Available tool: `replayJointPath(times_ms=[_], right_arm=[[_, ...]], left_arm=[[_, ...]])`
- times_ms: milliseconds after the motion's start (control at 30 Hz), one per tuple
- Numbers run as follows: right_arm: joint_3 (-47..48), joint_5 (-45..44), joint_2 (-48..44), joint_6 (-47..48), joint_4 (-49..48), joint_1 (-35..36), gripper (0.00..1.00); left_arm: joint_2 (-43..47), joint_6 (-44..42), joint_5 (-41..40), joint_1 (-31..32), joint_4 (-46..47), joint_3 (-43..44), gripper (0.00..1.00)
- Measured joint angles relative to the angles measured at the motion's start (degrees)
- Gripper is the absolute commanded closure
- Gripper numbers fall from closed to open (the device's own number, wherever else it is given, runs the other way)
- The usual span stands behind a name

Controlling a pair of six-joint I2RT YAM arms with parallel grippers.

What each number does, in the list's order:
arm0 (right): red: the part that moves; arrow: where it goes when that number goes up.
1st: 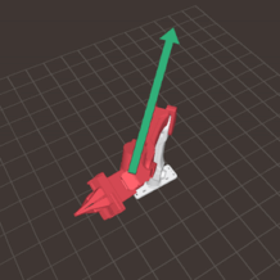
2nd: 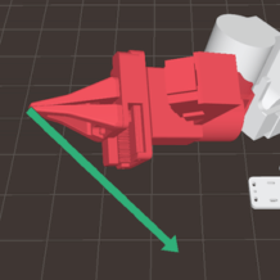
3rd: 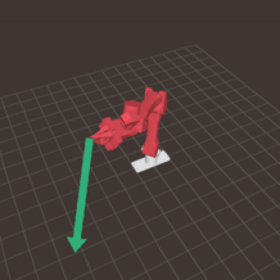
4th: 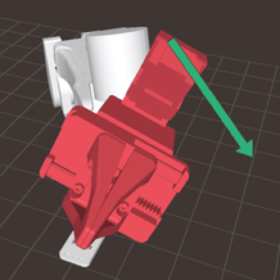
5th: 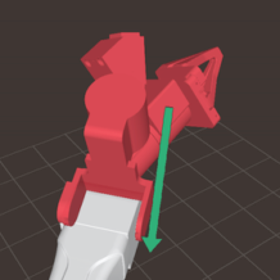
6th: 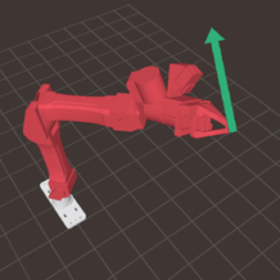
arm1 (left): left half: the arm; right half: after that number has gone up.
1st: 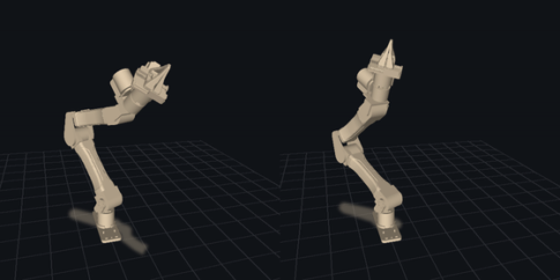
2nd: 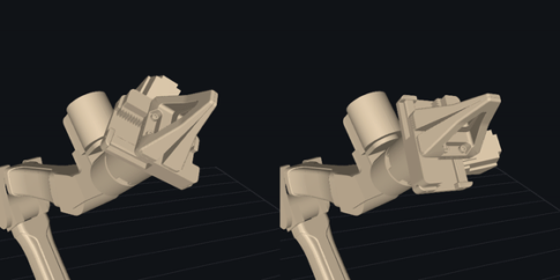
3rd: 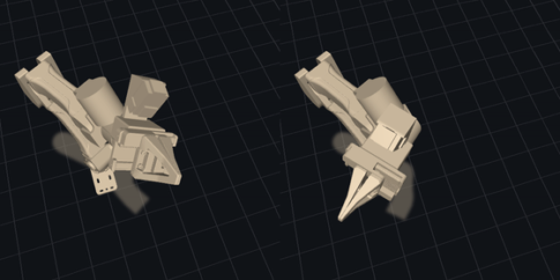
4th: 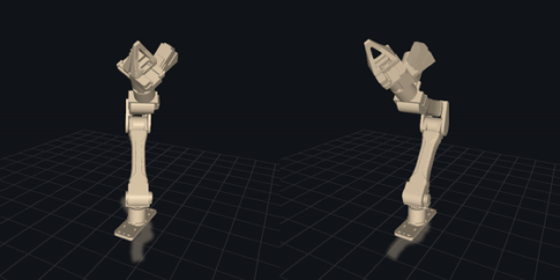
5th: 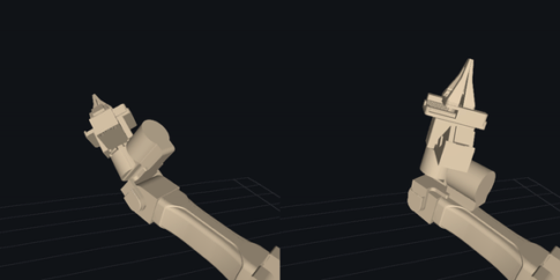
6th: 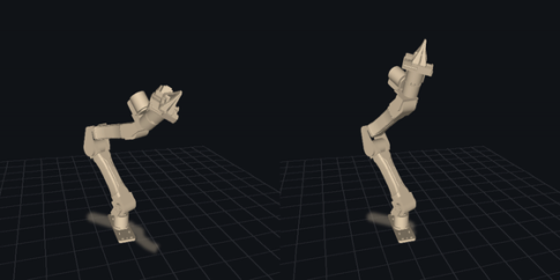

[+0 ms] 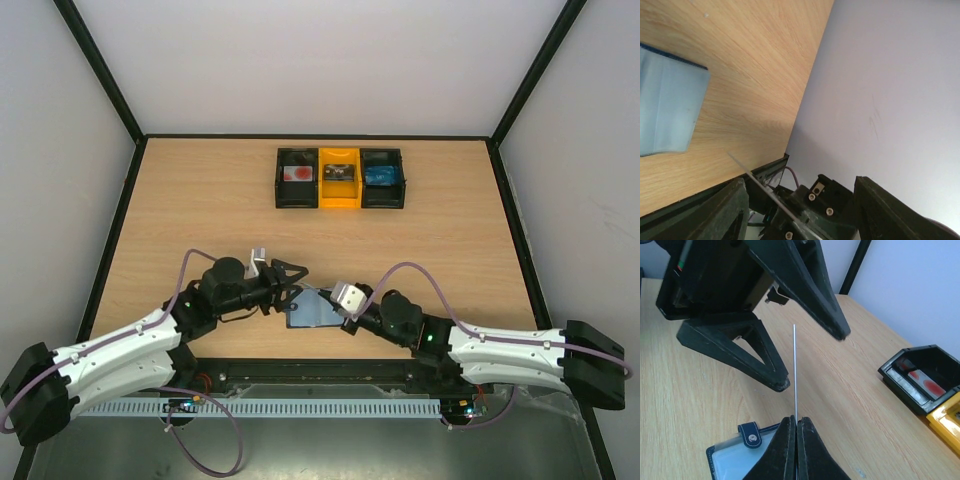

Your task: Take the credit cards out of the card holder

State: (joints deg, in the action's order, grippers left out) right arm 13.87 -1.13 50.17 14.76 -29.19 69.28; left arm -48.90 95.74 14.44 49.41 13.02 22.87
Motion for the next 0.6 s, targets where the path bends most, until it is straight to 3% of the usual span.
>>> replayJointPath(times_ms=[133, 400, 500, 600], right_arm=[[0.0, -2.3, 1.2, 2.8, -0.6, 2.1, 0.98], [0.0, -6.5, 3.5, 5.8, -0.9, 3.3, 0.98], [0.0, -6.9, 3.9, 6.6, -0.9, 3.6, 0.97], [0.0, -7.4, 3.9, 6.9, -1.0, 3.9, 0.88]], left_arm=[[-0.1, 1.3, 0.9, 0.0, 0.9, -1.2, 0.56], [0.9, 4.1, 2.0, 0.0, 4.1, -4.2, 0.96], [1.5, 5.0, 2.0, 0.0, 4.7, -4.9, 0.97], [1.8, 5.2, 2.0, -0.2, 4.7, -5.0, 0.97]])
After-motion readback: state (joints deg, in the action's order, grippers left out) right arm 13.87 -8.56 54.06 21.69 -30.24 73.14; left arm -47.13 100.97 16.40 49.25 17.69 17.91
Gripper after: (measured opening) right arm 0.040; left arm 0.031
